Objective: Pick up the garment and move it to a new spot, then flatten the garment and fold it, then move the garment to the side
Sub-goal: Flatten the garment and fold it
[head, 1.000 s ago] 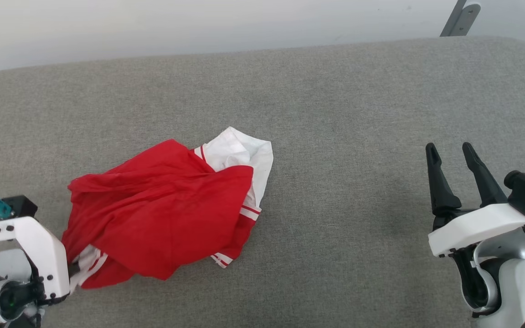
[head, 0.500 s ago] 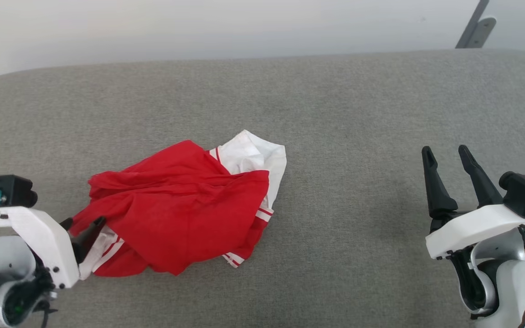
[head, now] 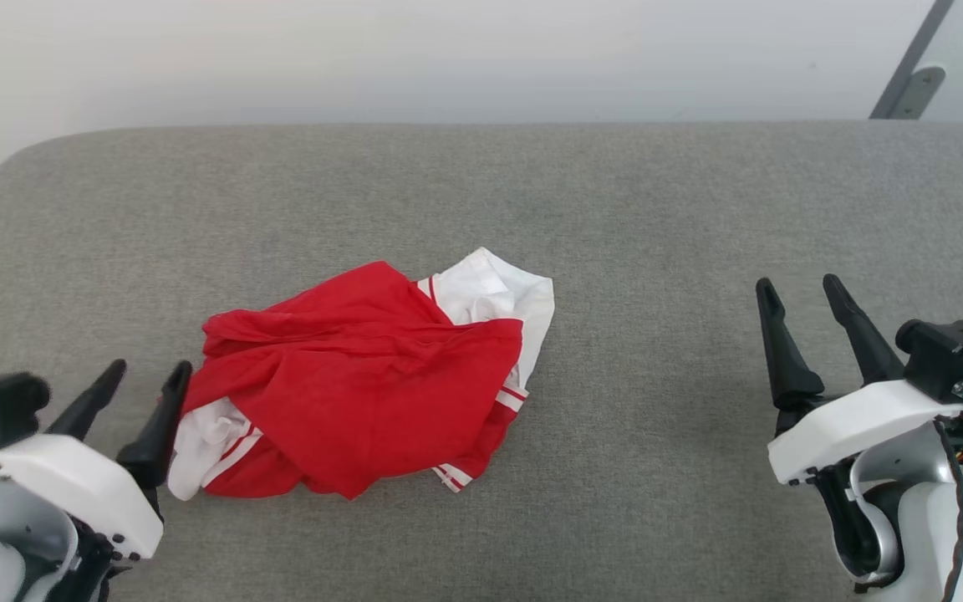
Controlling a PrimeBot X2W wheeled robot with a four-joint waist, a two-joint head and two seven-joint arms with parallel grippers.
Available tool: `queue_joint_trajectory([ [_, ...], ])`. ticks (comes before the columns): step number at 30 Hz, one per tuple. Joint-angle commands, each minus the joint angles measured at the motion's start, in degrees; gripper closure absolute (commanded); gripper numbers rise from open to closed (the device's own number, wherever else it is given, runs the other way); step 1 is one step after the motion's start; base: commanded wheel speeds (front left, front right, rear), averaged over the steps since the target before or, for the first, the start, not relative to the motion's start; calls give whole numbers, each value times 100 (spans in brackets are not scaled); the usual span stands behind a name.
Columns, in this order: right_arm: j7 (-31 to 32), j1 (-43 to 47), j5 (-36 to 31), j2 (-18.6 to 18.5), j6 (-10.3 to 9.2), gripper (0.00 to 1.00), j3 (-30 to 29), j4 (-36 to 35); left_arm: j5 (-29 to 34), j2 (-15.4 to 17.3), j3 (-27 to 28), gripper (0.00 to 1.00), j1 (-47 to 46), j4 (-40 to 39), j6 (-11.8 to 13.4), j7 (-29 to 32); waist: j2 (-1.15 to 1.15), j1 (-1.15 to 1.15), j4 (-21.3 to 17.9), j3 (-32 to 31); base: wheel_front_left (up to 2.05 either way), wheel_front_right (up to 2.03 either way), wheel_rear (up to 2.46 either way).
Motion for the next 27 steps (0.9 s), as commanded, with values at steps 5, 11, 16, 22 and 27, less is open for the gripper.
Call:
queue_joint_trajectory([
  [5, 42, 91, -47, -2, 0, 0, 15, -32, 299, -171, 135, 0, 368, -66, 38, -867, 0, 0, 110, -92, 0, 0, 0],
  [11, 58, 168, -42, -2, 0, 0, 48, -5, 492, -375, 236, 0, 698, -26, 64, -1463, 0, 0, 189, -203, 0, 0, 0],
  [16, 71, 216, -21, -3, 0, 0, 102, 45, 804, -692, 540, 0, 996, -40, 4, -1642, 0, 0, 292, -307, 0, 0, 0],
  [22, 235, 218, 30, -2, 0, 0, 196, 152, 1279, -1268, 1159, 0, 1357, -147, -203, -1653, 0, 0, 466, -374, 0, 0, 0],
  [27, 621, -16, -76, -47, 0, 0, 276, 356, 1729, -1723, 1516, 0, 1538, -123, -493, -1651, 0, 0, 716, -376, 0, 0, 0],
])
